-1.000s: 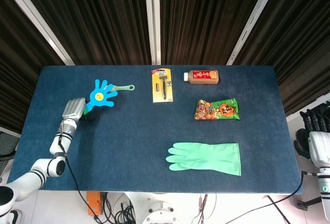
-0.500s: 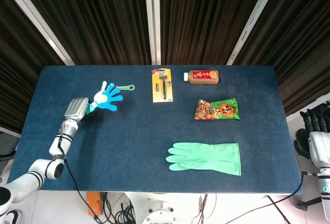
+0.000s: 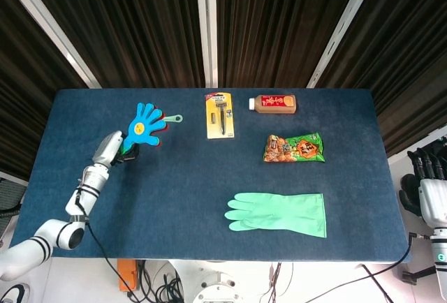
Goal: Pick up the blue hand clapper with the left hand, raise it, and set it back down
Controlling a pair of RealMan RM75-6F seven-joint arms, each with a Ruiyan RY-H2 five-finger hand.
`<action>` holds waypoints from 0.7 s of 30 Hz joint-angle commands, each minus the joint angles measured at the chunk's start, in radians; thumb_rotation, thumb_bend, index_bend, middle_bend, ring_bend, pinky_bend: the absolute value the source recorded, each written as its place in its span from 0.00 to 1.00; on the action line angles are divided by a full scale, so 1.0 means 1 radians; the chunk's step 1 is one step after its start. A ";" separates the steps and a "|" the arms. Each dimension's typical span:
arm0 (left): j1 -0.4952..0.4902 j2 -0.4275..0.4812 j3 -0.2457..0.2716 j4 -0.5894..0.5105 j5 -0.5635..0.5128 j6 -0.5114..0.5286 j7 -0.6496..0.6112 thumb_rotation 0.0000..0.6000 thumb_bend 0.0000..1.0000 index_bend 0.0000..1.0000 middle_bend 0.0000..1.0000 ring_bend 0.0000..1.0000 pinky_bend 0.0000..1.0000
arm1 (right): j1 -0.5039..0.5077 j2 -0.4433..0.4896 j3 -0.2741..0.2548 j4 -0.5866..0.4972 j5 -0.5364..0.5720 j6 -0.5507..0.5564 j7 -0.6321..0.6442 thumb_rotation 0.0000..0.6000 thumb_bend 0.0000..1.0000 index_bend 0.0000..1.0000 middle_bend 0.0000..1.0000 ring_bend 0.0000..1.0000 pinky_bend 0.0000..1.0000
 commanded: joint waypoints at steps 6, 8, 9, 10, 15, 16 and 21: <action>0.030 0.238 -0.022 -0.224 0.240 0.099 -0.931 1.00 0.81 1.00 1.00 1.00 1.00 | 0.004 -0.004 0.000 -0.013 -0.002 0.000 -0.016 1.00 0.28 0.00 0.00 0.00 0.00; 0.022 0.257 0.000 -0.207 0.294 0.147 -0.994 1.00 0.82 1.00 1.00 1.00 1.00 | 0.005 -0.005 -0.001 -0.016 -0.003 -0.002 -0.021 1.00 0.29 0.00 0.00 0.00 0.00; 0.018 0.261 0.009 -0.198 0.308 0.159 -0.987 1.00 0.82 1.00 1.00 1.00 1.00 | 0.006 -0.006 -0.001 -0.017 -0.003 -0.002 -0.023 1.00 0.29 0.00 0.00 0.00 0.00; 0.014 0.262 0.018 -0.187 0.318 0.163 -0.962 1.00 0.82 1.00 1.00 1.00 1.00 | 0.006 -0.006 -0.001 -0.018 -0.003 -0.002 -0.025 1.00 0.29 0.00 0.00 0.00 0.00; -0.015 0.253 0.067 -0.126 0.342 0.117 -0.577 1.00 0.81 1.00 1.00 1.00 1.00 | 0.006 -0.006 -0.003 -0.022 -0.004 -0.003 -0.030 1.00 0.29 0.00 0.00 0.00 0.00; -0.023 0.244 0.080 -0.100 0.351 0.098 -0.410 1.00 0.81 1.00 1.00 1.00 1.00 | 0.006 -0.005 -0.003 -0.023 -0.003 -0.002 -0.030 1.00 0.29 0.00 0.00 0.00 0.00; -0.054 0.209 0.130 -0.065 0.356 -0.034 0.261 1.00 0.81 1.00 1.00 1.00 1.00 | 0.005 -0.001 -0.005 -0.024 0.004 -0.008 -0.032 1.00 0.29 0.00 0.00 0.00 0.00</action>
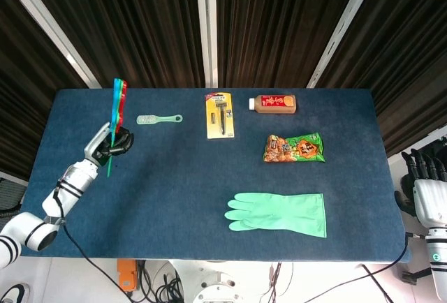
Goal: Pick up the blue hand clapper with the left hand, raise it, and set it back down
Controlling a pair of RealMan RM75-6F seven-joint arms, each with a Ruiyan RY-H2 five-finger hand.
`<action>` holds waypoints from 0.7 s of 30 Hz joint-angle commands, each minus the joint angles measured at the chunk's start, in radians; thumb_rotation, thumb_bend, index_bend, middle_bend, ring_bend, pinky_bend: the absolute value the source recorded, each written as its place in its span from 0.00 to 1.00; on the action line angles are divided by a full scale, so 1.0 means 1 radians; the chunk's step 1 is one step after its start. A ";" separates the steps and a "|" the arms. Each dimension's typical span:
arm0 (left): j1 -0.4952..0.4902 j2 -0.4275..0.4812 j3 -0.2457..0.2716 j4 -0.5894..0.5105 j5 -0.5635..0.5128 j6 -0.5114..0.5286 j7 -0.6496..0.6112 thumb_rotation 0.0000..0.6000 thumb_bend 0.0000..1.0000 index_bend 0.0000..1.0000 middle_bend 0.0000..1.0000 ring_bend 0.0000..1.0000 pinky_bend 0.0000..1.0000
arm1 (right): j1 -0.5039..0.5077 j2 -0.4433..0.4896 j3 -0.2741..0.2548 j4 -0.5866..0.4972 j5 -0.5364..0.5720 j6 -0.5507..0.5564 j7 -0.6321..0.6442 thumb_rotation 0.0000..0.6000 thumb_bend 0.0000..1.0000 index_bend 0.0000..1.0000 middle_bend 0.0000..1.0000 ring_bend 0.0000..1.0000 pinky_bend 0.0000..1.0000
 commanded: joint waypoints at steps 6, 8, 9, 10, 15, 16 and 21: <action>-0.092 0.001 0.114 0.039 0.007 -0.283 1.551 1.00 0.81 1.00 1.00 1.00 1.00 | 0.003 0.004 -0.002 -0.002 0.007 -0.012 -0.001 1.00 0.29 0.00 0.00 0.00 0.00; -0.100 0.006 0.112 0.023 -0.025 -0.315 1.617 1.00 0.81 1.00 1.00 1.00 1.00 | 0.003 0.004 -0.001 -0.001 0.009 -0.014 0.001 1.00 0.29 0.00 0.00 0.00 0.00; -0.102 0.009 0.110 0.012 -0.045 -0.328 1.636 1.00 0.81 1.00 1.00 1.00 1.00 | 0.003 0.004 -0.001 0.000 0.009 -0.014 0.002 1.00 0.29 0.00 0.00 0.00 0.00; -0.106 0.015 0.106 -0.002 -0.070 -0.344 1.649 1.00 0.81 1.00 1.00 1.00 1.00 | 0.004 0.004 -0.001 0.001 0.010 -0.016 0.004 1.00 0.29 0.00 0.01 0.00 0.00; -0.110 0.034 0.091 -0.051 -0.145 -0.355 1.639 1.00 0.81 1.00 1.00 1.00 1.00 | 0.005 0.004 -0.001 0.005 0.011 -0.019 0.009 1.00 0.29 0.00 0.01 0.00 0.00; -0.107 0.036 0.084 -0.063 -0.161 -0.352 1.609 1.00 0.81 1.00 1.00 1.00 1.00 | 0.005 0.003 -0.001 0.005 0.011 -0.019 0.010 1.00 0.29 0.00 0.01 0.00 0.00; -0.078 0.059 0.010 -0.154 -0.239 -0.326 1.224 1.00 0.81 1.00 1.00 1.00 1.00 | 0.004 0.003 -0.002 0.007 0.012 -0.021 0.015 1.00 0.29 0.00 0.01 0.00 0.00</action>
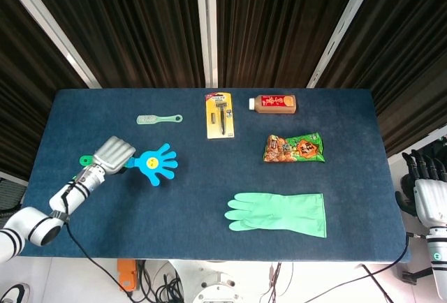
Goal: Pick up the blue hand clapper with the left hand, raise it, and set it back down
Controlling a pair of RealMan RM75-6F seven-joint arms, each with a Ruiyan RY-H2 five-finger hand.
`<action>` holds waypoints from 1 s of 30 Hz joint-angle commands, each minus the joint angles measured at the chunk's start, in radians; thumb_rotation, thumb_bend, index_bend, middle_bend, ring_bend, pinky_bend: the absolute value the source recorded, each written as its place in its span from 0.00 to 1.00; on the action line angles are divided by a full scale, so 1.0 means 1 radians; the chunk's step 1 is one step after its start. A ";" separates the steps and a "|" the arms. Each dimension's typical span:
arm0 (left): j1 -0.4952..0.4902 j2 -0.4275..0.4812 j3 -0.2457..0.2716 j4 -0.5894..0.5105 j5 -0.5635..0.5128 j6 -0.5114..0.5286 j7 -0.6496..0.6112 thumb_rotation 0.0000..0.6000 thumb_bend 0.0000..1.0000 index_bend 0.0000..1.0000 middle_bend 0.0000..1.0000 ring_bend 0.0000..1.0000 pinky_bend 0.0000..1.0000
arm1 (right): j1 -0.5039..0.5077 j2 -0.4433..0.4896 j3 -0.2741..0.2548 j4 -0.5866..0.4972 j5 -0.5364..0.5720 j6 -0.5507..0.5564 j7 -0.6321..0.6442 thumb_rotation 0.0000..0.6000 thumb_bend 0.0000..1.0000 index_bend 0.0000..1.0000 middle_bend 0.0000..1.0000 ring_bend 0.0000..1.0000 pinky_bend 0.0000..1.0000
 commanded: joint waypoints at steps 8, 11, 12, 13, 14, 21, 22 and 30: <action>0.067 0.103 -0.173 -0.226 -0.036 0.160 -1.238 1.00 0.81 1.00 1.00 1.00 1.00 | 0.001 -0.002 0.000 0.000 0.003 -0.003 0.004 1.00 0.29 0.00 0.01 0.00 0.00; 0.090 0.097 -0.207 -0.221 -0.028 0.248 -1.524 1.00 0.81 1.00 1.00 1.00 1.00 | 0.003 -0.004 -0.001 -0.001 0.000 -0.006 0.004 1.00 0.29 0.00 0.01 0.00 0.00; 0.092 0.103 -0.206 -0.217 -0.014 0.259 -1.621 1.00 0.81 1.00 1.00 1.00 1.00 | 0.003 -0.004 -0.002 -0.001 0.000 -0.006 0.005 1.00 0.29 0.00 0.02 0.00 0.00; 0.091 0.107 -0.202 -0.210 -0.001 0.265 -1.679 1.00 0.81 1.00 1.00 1.00 1.00 | 0.003 -0.005 -0.002 0.000 0.001 -0.007 0.005 1.00 0.29 0.00 0.02 0.00 0.00; 0.091 0.110 -0.197 -0.203 0.011 0.273 -1.728 1.00 0.81 1.00 1.00 1.00 1.00 | 0.002 -0.005 -0.002 0.001 0.002 -0.007 0.006 1.00 0.29 0.00 0.02 0.00 0.00; 0.080 0.093 -0.152 -0.138 0.031 0.292 -1.825 1.00 0.81 1.00 1.00 1.00 1.00 | 0.002 -0.007 -0.004 0.004 0.007 -0.013 0.003 1.00 0.29 0.00 0.03 0.00 0.00; 0.075 0.091 -0.142 -0.129 0.038 0.288 -1.810 1.00 0.81 1.00 1.00 1.00 1.00 | 0.002 -0.007 -0.004 0.004 0.008 -0.014 0.003 1.00 0.29 0.00 0.03 0.00 0.00; -0.014 0.102 0.011 -0.041 0.208 0.164 -1.285 1.00 0.81 1.00 1.00 1.00 1.00 | 0.007 -0.008 -0.006 0.002 0.024 -0.032 -0.009 1.00 0.29 0.00 0.03 0.00 0.00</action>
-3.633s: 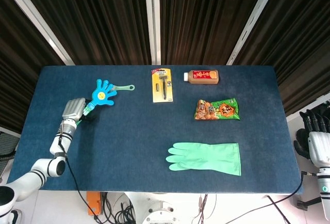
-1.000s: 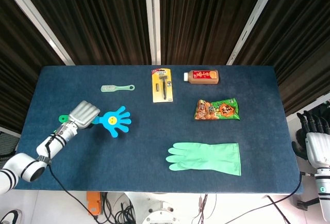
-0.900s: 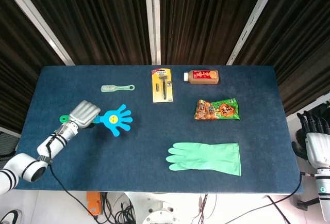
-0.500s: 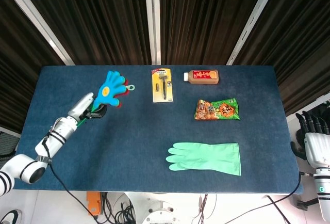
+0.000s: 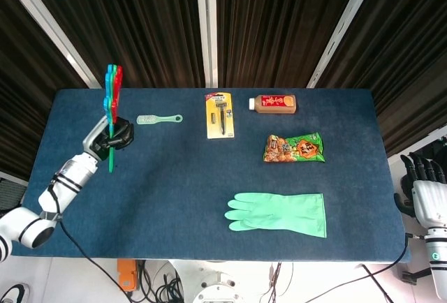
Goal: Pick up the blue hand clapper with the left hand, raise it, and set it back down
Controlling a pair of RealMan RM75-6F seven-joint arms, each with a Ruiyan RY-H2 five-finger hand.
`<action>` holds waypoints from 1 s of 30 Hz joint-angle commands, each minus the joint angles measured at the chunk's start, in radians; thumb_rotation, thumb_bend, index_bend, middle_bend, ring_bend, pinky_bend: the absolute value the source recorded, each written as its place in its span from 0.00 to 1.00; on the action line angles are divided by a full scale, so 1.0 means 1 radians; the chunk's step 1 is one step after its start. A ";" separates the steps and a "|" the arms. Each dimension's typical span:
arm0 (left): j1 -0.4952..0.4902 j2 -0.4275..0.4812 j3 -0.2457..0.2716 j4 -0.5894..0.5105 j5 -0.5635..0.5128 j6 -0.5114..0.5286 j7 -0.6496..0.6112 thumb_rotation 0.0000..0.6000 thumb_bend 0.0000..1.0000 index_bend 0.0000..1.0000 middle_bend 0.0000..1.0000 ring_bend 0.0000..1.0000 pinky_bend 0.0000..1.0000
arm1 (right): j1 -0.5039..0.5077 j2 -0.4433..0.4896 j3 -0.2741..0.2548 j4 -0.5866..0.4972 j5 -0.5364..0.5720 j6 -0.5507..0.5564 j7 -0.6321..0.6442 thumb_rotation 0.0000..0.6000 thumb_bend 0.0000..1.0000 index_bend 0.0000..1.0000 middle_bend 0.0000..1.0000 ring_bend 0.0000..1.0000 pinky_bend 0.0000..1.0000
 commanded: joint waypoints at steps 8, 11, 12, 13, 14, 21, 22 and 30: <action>-0.110 -0.028 0.184 0.097 0.086 -0.346 1.258 1.00 0.80 1.00 1.00 1.00 1.00 | 0.001 0.004 -0.001 -0.006 0.017 -0.013 -0.007 1.00 0.29 0.00 0.03 0.00 0.00; -0.109 -0.033 0.173 0.081 0.003 -0.394 1.393 1.00 0.80 1.00 1.00 1.00 1.00 | 0.000 0.006 -0.002 -0.004 0.023 -0.017 -0.004 1.00 0.29 0.00 0.03 0.00 0.00; -0.110 -0.034 0.171 0.073 -0.028 -0.409 1.429 1.00 0.80 1.00 1.00 1.00 1.00 | 0.000 0.007 -0.002 -0.003 0.024 -0.018 -0.003 1.00 0.29 0.00 0.03 0.00 0.00; -0.112 -0.034 0.169 0.067 -0.050 -0.420 1.452 1.00 0.80 1.00 1.00 1.00 1.00 | 0.000 0.007 -0.002 -0.003 0.024 -0.019 -0.002 1.00 0.29 0.00 0.03 0.00 0.00; -0.114 -0.033 0.169 0.062 -0.070 -0.430 1.472 1.00 0.80 1.00 1.00 1.00 1.00 | 0.000 0.007 -0.002 -0.003 0.024 -0.018 -0.001 1.00 0.29 0.00 0.03 0.00 0.00; -0.119 -0.015 0.156 0.006 -0.214 -0.463 1.537 1.00 0.80 1.00 1.00 1.00 1.00 | 0.000 0.004 -0.003 0.001 0.021 -0.019 0.005 1.00 0.29 0.00 0.03 0.00 0.00; -0.114 -0.012 0.146 -0.005 -0.230 -0.452 1.519 1.00 0.80 1.00 1.00 1.00 1.00 | 0.000 0.004 -0.003 0.002 0.019 -0.018 0.006 1.00 0.29 0.00 0.03 0.00 0.00; 0.049 -0.097 -0.056 -0.048 -0.233 -0.091 0.789 1.00 0.80 1.00 1.00 1.00 1.00 | -0.001 0.005 -0.003 0.001 0.016 -0.013 0.011 1.00 0.30 0.00 0.03 0.00 0.00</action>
